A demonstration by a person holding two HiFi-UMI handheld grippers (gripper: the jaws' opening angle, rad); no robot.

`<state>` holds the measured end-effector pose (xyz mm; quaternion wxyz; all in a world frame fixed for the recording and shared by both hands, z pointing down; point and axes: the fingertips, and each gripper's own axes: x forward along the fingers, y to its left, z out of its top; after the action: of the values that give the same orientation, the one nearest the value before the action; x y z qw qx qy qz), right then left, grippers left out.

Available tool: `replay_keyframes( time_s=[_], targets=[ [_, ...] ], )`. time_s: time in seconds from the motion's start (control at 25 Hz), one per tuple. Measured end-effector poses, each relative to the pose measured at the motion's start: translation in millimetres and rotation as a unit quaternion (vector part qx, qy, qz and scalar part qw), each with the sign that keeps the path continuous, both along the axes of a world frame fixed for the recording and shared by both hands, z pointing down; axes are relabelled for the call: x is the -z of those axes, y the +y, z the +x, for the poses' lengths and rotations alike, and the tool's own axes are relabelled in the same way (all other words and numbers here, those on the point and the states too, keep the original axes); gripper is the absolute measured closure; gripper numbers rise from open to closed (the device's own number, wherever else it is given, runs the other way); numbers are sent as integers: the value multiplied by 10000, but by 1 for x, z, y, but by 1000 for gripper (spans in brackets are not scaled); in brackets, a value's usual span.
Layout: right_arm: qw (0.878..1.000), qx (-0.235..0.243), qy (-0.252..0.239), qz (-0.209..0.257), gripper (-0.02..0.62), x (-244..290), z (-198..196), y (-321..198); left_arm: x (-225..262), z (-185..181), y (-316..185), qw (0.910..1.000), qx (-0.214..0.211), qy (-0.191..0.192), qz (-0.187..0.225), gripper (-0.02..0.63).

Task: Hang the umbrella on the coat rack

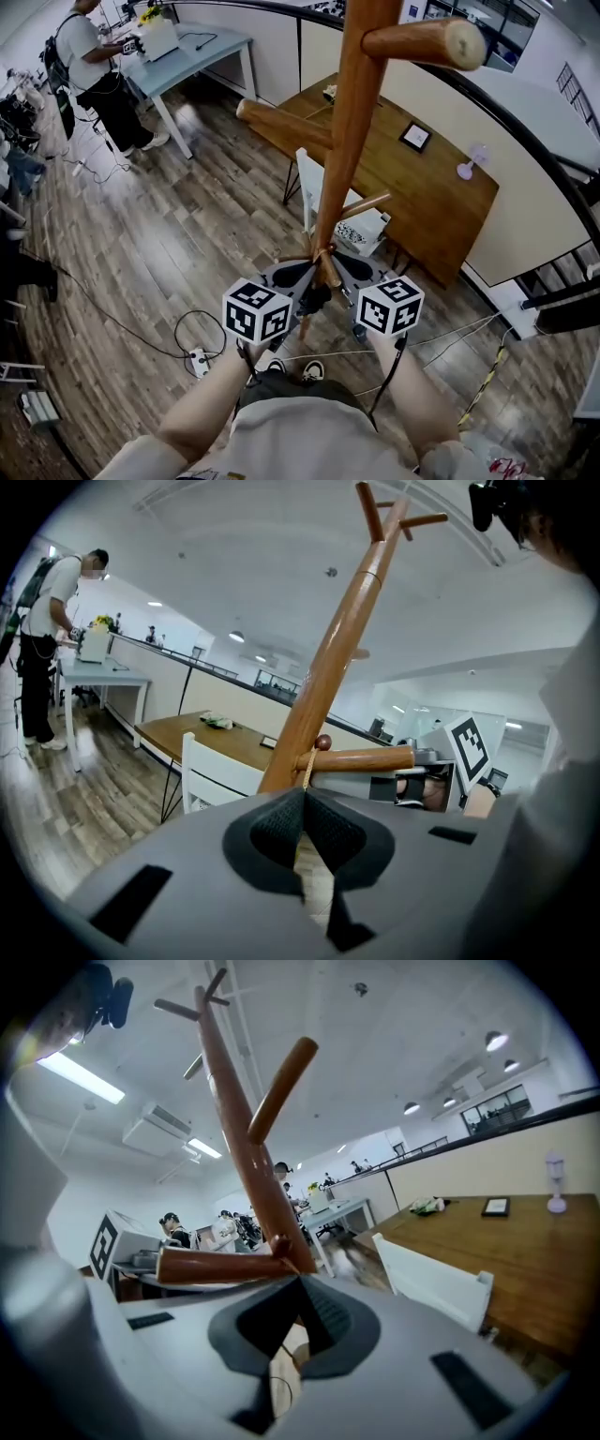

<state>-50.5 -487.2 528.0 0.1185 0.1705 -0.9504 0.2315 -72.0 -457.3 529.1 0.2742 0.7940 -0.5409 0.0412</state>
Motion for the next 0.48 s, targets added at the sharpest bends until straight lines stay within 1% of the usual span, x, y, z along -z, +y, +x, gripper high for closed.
replay_keyframes(
  time_s=[0.16, 0.24, 0.36, 0.4, 0.48],
  targets=[
    [9999, -4, 101, -39, 572, -9, 0, 1, -8, 3, -3, 9999, -52, -55, 111, 603],
    [9997, -49, 229, -28, 560, -12, 5, 2, -11, 6, -2, 9995, -137, -173, 221, 602],
    [9990, -212, 398, 46, 552, -10, 9, 1, -6, 2, 2, 9993, -157, -237, 250, 596],
    [9987, -293, 419, 83, 553, -6, 11, 0, -3, -1, 4, 9991, -163, -286, 256, 577],
    [9976, -416, 482, 273, 553, 6, 18, -1, 5, -3, 10, 9982, -215, -468, 297, 572]
  ],
)
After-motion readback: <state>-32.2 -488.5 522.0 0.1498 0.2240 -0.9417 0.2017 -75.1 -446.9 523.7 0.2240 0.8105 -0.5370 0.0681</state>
